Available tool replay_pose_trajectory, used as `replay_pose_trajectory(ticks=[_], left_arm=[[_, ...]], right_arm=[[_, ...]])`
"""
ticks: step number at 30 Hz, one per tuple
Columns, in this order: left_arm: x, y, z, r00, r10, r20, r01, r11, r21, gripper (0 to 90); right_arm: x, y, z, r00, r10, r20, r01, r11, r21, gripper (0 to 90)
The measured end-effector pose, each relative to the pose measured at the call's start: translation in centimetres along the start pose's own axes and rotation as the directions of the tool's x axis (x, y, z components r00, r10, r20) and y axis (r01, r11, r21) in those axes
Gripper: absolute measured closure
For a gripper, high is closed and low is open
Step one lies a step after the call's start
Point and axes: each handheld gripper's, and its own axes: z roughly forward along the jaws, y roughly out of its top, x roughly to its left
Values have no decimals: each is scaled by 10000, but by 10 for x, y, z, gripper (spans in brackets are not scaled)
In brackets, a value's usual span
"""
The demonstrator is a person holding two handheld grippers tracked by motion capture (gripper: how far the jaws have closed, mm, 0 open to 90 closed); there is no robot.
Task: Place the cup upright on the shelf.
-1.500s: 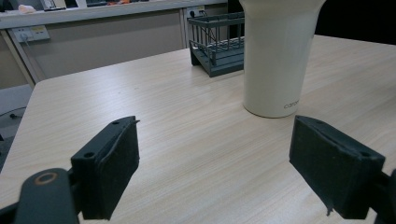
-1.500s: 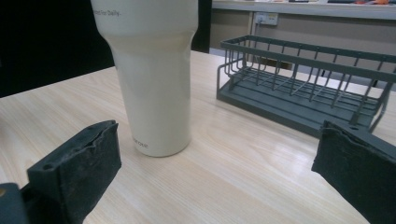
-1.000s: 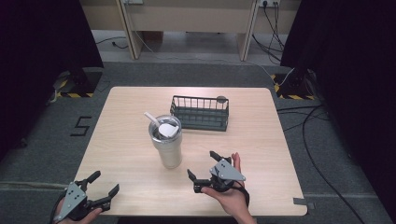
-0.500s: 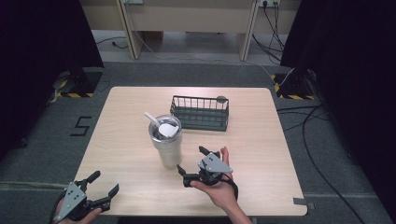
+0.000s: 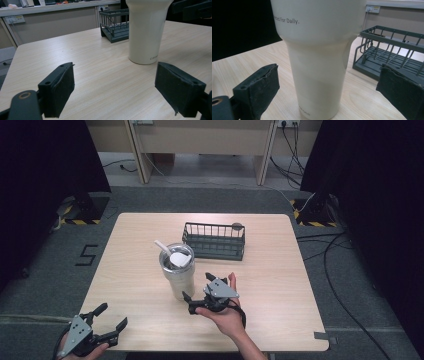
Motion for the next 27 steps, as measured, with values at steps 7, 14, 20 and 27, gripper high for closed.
replay_pose_trajectory(ticks=[7,14,20,27], left_arm=[[0,0,0,10000,9,25,-9,10000,-10,155],[0,0,0,10000,23,37,-23,10000,-43,154],[0,1,-1,10000,10,38,-10,10000,-57,154],[0,1,-1,10000,-1,61,2,10000,-84,154]], right_arm=[[2,-1,10,10000,38,-77,-38,10000,79,48],[6,3,21,9998,2,-195,-1,10000,60,50],[10,4,34,9997,17,-260,-14,10000,98,51],[10,4,45,9997,133,-180,-132,9999,58,50]])
